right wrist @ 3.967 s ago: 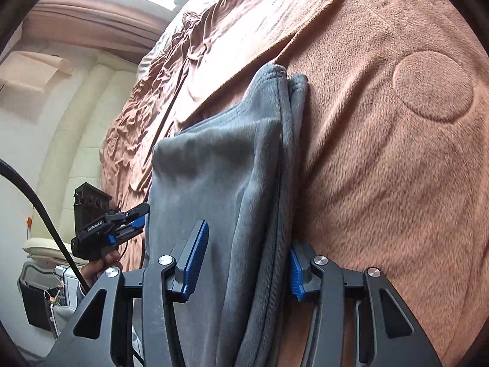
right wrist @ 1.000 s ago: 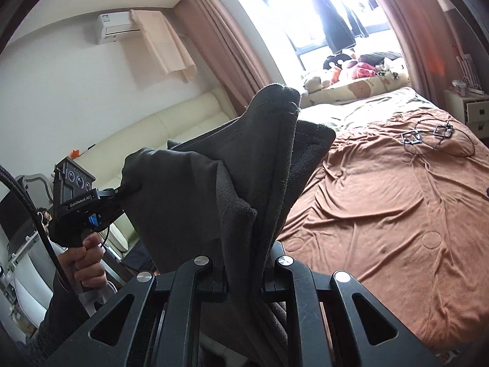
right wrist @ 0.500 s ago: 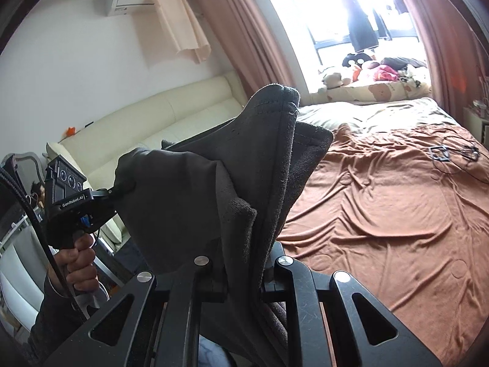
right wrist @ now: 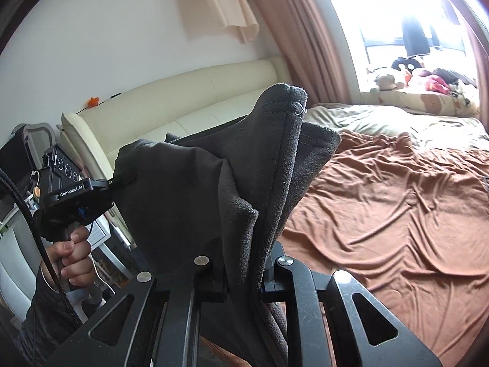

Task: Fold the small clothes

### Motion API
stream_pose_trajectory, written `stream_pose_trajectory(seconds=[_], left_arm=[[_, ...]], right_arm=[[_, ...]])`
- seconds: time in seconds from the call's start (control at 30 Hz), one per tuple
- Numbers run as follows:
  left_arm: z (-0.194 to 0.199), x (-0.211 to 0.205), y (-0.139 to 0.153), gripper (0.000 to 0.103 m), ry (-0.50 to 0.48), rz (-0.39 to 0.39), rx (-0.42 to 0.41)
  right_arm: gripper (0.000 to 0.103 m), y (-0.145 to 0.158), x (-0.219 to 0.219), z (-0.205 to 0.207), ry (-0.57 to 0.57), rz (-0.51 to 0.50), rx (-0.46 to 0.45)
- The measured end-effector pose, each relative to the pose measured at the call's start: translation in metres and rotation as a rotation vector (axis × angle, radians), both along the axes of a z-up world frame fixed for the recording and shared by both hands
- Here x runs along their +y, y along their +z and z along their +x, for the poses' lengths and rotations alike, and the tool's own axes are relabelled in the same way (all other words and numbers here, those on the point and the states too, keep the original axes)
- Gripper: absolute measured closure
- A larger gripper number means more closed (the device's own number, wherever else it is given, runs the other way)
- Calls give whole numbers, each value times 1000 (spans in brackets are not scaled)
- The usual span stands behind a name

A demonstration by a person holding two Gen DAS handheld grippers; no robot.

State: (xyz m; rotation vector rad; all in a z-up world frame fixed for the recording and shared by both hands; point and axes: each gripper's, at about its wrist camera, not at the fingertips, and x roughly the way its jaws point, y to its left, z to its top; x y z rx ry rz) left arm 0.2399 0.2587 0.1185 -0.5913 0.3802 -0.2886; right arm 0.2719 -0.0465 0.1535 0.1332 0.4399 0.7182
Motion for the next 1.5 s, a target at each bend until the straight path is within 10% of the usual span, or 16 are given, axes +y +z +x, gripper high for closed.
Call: stream_pose_trajectory(seconds=[0.93,1.5], left_arm=[[-80,209,21,96,371,79,-5],[-62,275,6,97,495,143,79]], right_arm=[[93,-11,199,30,156,-40,-48],[93,-36,267,51,259,-51,34]])
